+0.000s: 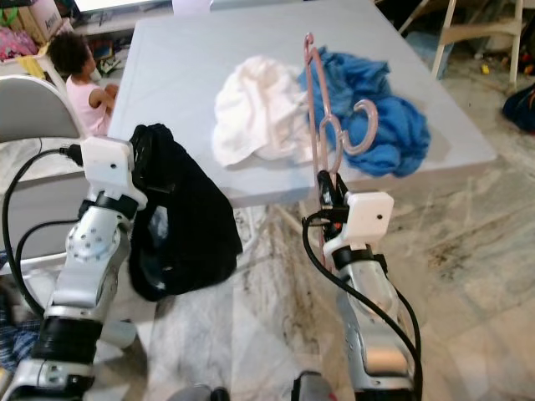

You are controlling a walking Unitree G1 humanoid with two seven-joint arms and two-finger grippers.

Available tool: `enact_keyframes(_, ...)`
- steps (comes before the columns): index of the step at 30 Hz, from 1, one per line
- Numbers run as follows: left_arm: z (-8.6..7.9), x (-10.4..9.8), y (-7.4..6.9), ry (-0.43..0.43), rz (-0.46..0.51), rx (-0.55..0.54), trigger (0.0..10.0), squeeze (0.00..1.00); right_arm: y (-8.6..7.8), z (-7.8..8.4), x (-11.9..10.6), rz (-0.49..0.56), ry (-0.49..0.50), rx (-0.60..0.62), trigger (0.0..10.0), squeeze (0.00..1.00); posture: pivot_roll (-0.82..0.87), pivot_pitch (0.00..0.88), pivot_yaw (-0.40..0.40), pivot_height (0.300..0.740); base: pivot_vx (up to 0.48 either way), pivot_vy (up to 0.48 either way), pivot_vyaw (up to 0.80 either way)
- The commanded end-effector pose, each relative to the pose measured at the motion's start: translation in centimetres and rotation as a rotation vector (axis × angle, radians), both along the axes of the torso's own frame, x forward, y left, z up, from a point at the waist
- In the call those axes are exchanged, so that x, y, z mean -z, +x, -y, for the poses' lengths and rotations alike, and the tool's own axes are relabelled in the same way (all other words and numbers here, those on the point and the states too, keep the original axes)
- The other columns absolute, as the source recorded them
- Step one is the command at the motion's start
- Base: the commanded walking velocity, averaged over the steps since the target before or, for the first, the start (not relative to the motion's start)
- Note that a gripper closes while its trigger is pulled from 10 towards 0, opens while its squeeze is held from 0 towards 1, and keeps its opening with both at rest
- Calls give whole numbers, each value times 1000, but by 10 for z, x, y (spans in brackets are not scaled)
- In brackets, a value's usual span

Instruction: Hang hanger

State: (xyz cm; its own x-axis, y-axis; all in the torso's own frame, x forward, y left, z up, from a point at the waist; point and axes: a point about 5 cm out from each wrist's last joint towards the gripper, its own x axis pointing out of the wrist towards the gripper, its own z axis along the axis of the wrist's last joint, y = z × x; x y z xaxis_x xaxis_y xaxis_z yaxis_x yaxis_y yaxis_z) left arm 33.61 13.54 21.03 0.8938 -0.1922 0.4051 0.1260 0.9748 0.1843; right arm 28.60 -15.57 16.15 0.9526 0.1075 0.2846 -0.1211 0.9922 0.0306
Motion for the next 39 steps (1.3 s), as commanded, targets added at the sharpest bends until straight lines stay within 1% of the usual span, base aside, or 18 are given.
enact_keyframes(1, -8, -28, -2, -15, 106, -23, 10000, 0, -1, -8, -4, 26, 8, -27, 10000, 0, 34, 174, 57, 740, 446, 0, 0)
enact_keyframes(2, -8, -31, -2, -13, 117, -27, 10000, 0, 0, -8, -5, 27, 7, -30, 10000, 0, 34, 174, 57, 740, 446, 0, 0)
enact_keyframes(4, -8, -32, -2, -13, 121, -28, 10000, 0, 0, -8, -4, 26, 7, -31, 10000, 0, 34, 174, 57, 740, 446, 0, 0)
enact_keyframes(10, -16, -44, 1, -22, 156, -71, 10000, 0, 0, -8, -4, 24, 3, -37, 10000, 0, 35, 173, 54, 740, 427, 0, 0)
enact_keyframes(15, -19, -47, 1, -32, 160, -84, 10000, 0, 0, -9, -3, 22, 2, -43, 10000, 0, 36, 173, 53, 740, 401, 0, 0)
enact_keyframes(21, -21, -44, 2, -31, 142, -102, 10000, 0, 0, -11, -2, 19, -4, -49, 10000, 0, 36, 174, 54, 740, 286, 0, 0)
enact_keyframes(25, -23, -46, 2, -32, 145, -119, 10000, 0, -1, -12, -3, 32, -13, -68, 10000, 0, 37, 176, 53, 740, 295, 0, 583)
enact_keyframes(29, -25, -48, 3, -35, 153, -145, 10000, 0, -1, -11, -2, 29, -8, -64, 10000, 0, 37, 176, 53, 740, 0, 0, 575)
enact_keyframes(33, -28, -47, 4, -35, 151, -165, 10000, 0, -1, -11, -2, 28, -6, -64, 10000, 0, 36, 176, 53, 740, 0, 0, 0)
enact_keyframes(35, -32, -46, 5, -23, 150, -209, 10000, 0, -2, -12, -1, 26, -6, -67, 10000, 0, 37, 176, 53, 740, 0, 0, 0)
enact_keyframes(39, -36, -46, 8, -5, 149, -246, 10000, 0, -2, -13, -1, 25, -5, -70, 10000, 0, 36, 177, 52, 740, 0, 0, 0)
